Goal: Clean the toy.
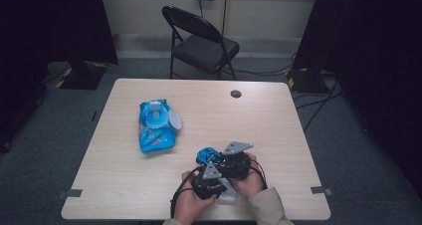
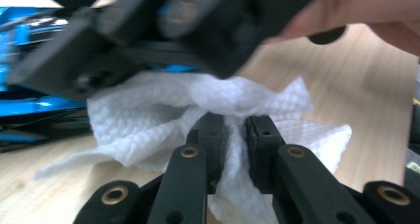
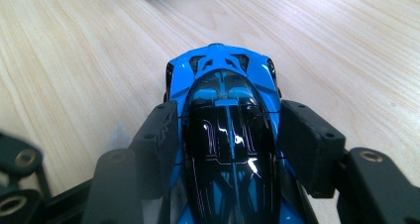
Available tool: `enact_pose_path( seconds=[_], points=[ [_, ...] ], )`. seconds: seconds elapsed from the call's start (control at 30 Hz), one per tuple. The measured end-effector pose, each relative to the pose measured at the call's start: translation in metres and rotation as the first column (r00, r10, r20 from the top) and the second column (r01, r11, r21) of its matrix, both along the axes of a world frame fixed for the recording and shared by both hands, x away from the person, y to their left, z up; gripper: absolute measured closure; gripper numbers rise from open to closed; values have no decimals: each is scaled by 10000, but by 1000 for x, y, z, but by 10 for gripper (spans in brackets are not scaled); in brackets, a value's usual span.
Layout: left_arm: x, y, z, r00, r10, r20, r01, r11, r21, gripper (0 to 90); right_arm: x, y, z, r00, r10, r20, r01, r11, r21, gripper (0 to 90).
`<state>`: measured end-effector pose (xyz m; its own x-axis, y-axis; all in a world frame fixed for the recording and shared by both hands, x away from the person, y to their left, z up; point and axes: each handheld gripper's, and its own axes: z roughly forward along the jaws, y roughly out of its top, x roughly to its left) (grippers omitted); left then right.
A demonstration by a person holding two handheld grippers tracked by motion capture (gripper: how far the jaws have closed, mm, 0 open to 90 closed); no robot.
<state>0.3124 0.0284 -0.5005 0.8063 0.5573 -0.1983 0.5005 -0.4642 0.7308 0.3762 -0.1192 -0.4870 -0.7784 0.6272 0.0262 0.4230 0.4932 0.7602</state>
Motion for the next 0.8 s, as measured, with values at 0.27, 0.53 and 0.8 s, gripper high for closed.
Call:
enact_pose_path(
  seconds=[0.27, 0.53, 0.8],
  points=[
    [-7, -4, 3, 9986, -524, 56, 523, 9986, 26, 800, 1, -2, 0, 9999, -11, -134, 12, 9999, 122, 413],
    [-6, 0, 7, 9989, -444, 171, 444, 9990, 11, 792, 0, -4, 3, 9998, -57, -184, 55, 9999, -115, 377],
    [-7, -7, 12, 9969, -731, 302, 732, 9973, -21, 795, 1, -33, 13, 9993, -328, -175, 337, 9980, 533, 318]
  ],
)
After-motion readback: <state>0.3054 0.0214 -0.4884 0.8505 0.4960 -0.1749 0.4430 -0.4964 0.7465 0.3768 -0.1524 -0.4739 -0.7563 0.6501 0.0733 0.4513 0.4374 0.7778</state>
